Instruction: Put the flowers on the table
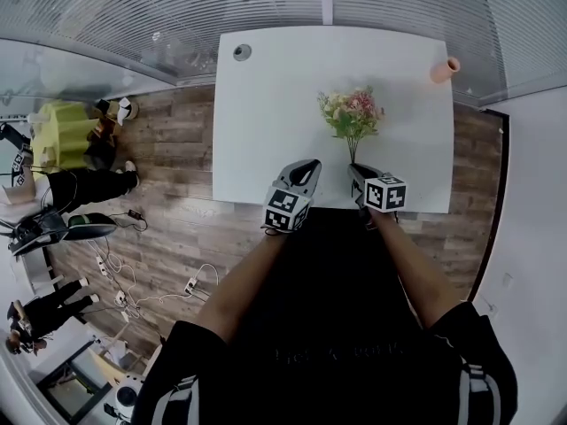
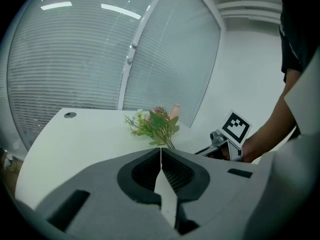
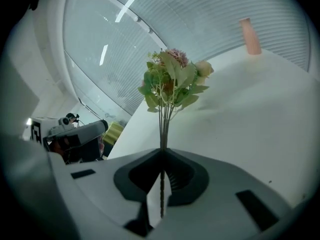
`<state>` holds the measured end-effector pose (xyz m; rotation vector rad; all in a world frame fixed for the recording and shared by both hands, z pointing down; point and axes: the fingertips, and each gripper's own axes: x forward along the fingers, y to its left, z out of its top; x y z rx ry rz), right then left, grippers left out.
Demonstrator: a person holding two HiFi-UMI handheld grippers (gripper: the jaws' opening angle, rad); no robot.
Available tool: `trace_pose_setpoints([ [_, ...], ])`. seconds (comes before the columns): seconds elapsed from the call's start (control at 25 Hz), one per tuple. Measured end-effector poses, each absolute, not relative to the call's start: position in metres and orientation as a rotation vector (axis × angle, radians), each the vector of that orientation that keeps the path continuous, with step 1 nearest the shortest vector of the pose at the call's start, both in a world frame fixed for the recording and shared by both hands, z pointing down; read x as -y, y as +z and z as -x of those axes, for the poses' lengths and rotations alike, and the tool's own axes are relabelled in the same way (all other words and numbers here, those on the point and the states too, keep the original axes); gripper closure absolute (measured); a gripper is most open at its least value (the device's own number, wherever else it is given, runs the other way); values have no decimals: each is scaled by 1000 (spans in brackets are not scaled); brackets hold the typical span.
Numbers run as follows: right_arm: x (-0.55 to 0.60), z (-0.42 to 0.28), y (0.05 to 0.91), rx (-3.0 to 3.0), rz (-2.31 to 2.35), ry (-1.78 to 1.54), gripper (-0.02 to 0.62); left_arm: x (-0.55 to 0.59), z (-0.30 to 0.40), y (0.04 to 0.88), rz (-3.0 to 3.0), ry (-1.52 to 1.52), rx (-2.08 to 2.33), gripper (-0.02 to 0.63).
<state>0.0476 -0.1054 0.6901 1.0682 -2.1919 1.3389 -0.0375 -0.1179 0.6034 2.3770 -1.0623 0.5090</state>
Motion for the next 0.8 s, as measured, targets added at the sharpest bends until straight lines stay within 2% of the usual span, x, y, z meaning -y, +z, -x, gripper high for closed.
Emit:
trace_pose_setpoints([
  [0.8,92,-39,713,2103,-955,1320,552,114,44,608,-2320,490,1066,584],
])
